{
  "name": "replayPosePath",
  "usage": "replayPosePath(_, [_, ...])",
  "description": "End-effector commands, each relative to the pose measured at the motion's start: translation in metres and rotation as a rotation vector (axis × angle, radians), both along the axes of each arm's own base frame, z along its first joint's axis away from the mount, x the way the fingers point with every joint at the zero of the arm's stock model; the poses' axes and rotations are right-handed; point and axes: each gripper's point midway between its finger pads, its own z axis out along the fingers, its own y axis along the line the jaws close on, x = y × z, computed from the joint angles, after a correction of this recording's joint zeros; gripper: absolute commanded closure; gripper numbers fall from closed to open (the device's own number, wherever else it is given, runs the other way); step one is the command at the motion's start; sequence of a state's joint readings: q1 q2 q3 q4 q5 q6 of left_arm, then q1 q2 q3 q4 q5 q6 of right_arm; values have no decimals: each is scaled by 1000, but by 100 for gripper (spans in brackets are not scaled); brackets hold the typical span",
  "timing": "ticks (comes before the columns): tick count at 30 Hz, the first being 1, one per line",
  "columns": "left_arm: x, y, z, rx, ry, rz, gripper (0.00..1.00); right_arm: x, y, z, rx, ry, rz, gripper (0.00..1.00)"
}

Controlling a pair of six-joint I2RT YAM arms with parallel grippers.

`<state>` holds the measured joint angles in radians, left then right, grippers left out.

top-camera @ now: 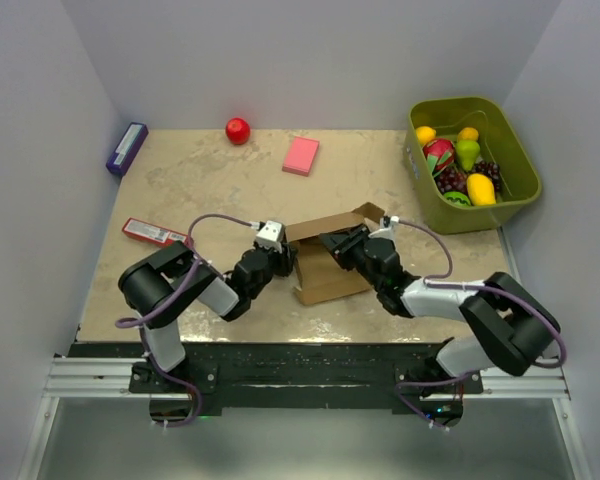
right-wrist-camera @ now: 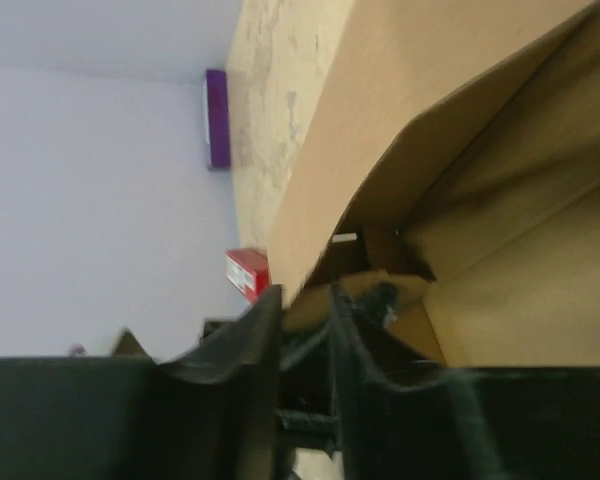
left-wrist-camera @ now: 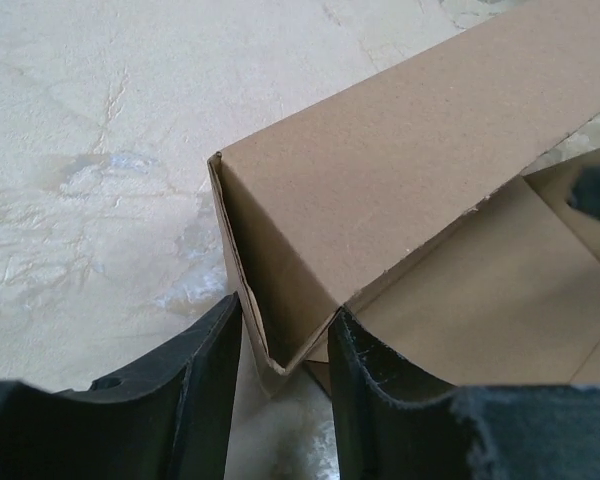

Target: Fold the paper box

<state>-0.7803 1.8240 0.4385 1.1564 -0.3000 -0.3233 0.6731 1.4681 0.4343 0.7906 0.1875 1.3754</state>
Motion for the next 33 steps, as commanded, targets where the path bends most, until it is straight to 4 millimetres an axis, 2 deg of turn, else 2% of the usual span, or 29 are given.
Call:
replayPosePath(1, [4, 4, 7, -54, 79, -61, 100, -11, -10, 18, -190, -78, 44, 55])
replayPosePath(2, [6, 14, 2, -44, 112, -52, 100, -13, -13, 24, -215, -95, 47, 44])
replayPosePath(4, [2, 13, 3, -57, 149, -97, 100, -17, -20, 28, -310, -115, 71, 34])
replayPosePath(5, [3, 21, -2, -44, 182, -90, 100, -20, -25, 45, -324, -155, 71, 27])
replayPosePath(7, [-3, 19, -3, -46, 218, -135, 100, -25, -37, 48, -452, -155, 88, 20])
replayPosePath(8, [-4, 24, -8, -32, 251, -134, 100, -26, -46, 57, -484, -173, 69, 17])
replayPosePath(9, [-8, 21, -8, -39, 269, -172, 100, -27, -53, 59, -550, -193, 86, 12])
replayPosePath(11, [-11, 25, -10, -39, 306, -193, 100, -24, -74, 56, -636, -147, 75, 9])
replayPosePath(12, [-17, 22, -10, -56, 327, -240, 100, -24, -84, 50, -690, -128, 86, 9])
replayPosePath(13, [-20, 22, -8, -68, 338, -258, 100, -19, -103, 42, -722, -86, 57, 9])
replayPosePath(14, [-20, 28, -9, -79, 355, -262, 100, -18, -111, 38, -741, -76, 47, 9])
replayPosePath(15, [-28, 24, -7, -99, 375, -317, 100, -16, -124, 34, -787, -74, 26, 9])
replayPosePath(18, [-35, 26, -5, -104, 423, -386, 100, -16, -135, 36, -881, -125, 23, 9])
replayPosePath(22, [-38, 29, -3, -94, 449, -390, 100, -15, -141, 46, -977, -205, 43, 10])
replayPosePath(28, [-42, 27, -2, -103, 455, -416, 100, -13, -145, 44, -1083, -241, 85, 11])
replayPosePath(32, [-45, 24, 2, -116, 448, -436, 100, -11, -134, 38, -1074, -264, 140, 13])
replayPosePath(33, [-45, 24, 4, -119, 444, -441, 100, -7, -132, 42, -1066, -284, 131, 14])
